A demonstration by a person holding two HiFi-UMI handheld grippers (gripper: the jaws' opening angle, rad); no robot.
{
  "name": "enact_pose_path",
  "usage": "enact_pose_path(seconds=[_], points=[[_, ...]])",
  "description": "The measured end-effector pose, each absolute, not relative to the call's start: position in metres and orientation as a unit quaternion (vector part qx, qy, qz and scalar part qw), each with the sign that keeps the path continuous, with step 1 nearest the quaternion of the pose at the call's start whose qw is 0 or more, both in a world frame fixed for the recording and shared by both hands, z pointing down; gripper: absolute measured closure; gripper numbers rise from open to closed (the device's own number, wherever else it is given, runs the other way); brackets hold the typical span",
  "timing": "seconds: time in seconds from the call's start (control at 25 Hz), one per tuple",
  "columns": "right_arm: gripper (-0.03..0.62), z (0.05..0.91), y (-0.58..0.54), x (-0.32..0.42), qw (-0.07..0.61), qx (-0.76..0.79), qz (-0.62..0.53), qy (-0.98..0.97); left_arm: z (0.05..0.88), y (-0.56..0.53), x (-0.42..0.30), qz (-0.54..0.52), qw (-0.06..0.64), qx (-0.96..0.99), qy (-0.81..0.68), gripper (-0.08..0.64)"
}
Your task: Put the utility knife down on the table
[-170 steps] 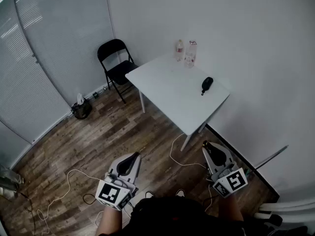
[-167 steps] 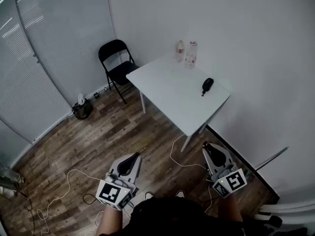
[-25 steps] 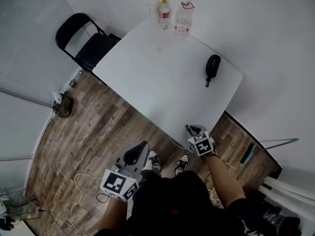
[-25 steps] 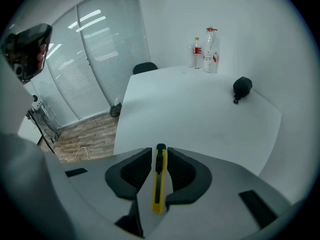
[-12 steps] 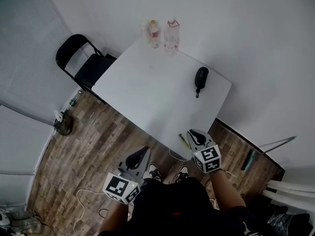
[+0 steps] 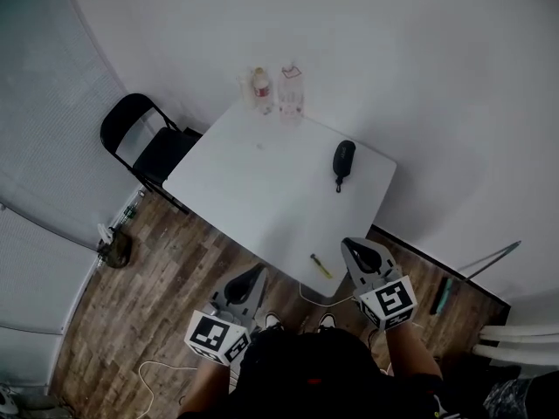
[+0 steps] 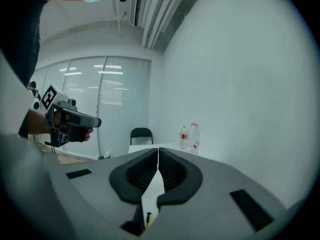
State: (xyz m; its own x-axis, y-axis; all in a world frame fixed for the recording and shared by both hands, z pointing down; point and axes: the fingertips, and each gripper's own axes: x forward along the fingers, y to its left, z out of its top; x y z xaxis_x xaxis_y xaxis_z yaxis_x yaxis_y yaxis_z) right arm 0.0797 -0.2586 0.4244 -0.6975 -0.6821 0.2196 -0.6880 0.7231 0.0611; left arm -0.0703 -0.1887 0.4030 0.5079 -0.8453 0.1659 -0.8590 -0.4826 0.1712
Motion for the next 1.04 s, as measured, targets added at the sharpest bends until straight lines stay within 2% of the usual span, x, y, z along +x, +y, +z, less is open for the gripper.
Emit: enact_pose_path(seconds=[0.36,1.04], points=[[0.569,0.370,-0.244,0.092,0.071,0.389,-0.021,-0.918,0.370,-0.193,-0.068,0.027,0.060,0.863,-0.501,0.529],[0.569,0.378,-0.239,0.102,0.101,0.399,-0.008,-0.911,0.371,-0.193,-0.058,0.051,0.043,0.868,-0.492,0.529]])
